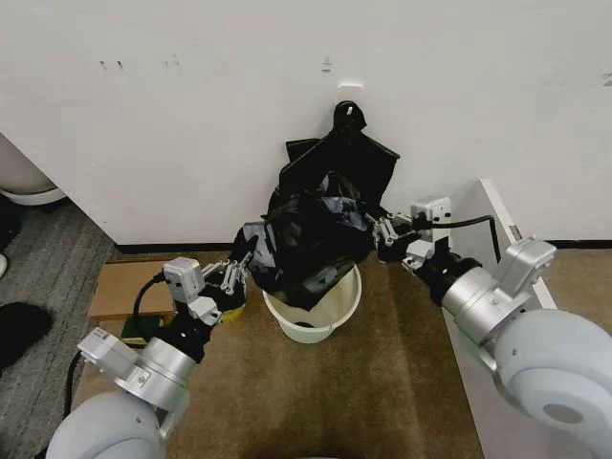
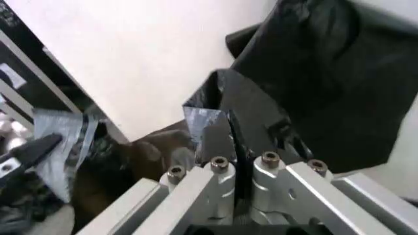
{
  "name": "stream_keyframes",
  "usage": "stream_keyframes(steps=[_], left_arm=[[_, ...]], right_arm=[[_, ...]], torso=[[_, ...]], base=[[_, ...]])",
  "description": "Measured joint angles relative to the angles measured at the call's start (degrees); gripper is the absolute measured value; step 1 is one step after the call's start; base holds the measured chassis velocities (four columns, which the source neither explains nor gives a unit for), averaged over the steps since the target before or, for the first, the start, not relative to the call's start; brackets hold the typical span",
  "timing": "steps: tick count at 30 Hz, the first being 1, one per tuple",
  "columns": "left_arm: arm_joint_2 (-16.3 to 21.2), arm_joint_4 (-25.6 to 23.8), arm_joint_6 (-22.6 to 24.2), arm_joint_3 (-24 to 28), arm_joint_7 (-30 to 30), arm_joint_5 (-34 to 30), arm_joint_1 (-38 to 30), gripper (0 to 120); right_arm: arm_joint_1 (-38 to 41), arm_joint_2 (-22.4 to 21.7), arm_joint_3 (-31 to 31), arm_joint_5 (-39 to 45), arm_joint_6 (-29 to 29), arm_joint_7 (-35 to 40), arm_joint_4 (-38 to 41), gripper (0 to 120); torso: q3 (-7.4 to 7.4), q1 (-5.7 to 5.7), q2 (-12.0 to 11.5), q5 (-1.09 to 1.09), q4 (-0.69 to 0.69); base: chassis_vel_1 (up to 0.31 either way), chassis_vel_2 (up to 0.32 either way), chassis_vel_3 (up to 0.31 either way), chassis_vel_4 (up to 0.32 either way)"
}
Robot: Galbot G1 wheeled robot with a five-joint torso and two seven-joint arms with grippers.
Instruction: Place the garbage bag over the trash bin.
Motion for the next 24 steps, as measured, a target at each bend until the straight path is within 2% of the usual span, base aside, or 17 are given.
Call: stream_keyframes(steps=[3,5,9,19,24], left_arm=[[0.81,0.04,-0.14,-1.05,0.28,-0.15,-0.42,0],[2.19,0.09,-0.45,-3.26,0.71,-1.26,-0.76,0],[2.24,0.12,-0.89,-3.86,1.08,-1.61,-0.62,0],[-1.26,4.46,-2.56,1.79,1.76,2.57,-1.93,0],[-1.57,5.38,-2.76,1.95,1.87,3.04,-2.0,0]], right_arm=[[-0.31,1.71,-0.95,-0.64,0.67,-0.12,0.0,0],[0.53,4.67,-2.72,-1.13,1.86,-0.14,-0.06,0],[0.59,6.98,-4.96,-3.5,2.08,-0.23,-0.96,0],[-4.13,14.88,-8.04,-7.81,3.23,1.36,-6.35,0],[-7.3,18.55,-9.48,-10.93,5.25,1.75,-8.76,0]], torso=[[0.0,0.0,0.0,0.0,-0.01],[0.0,0.0,0.0,0.0,0.0],[0.0,0.0,0.0,0.0,0.01],[0.0,0.0,0.0,-0.01,-0.02],[0.0,0.0,-0.01,0.0,0.0]], base=[[0.0,0.0,0.0,0.0],[0.0,0.0,0.0,0.0],[0.0,0.0,0.0,0.0],[0.0,0.0,0.0,0.0],[0.0,0.0,0.0,0.0]])
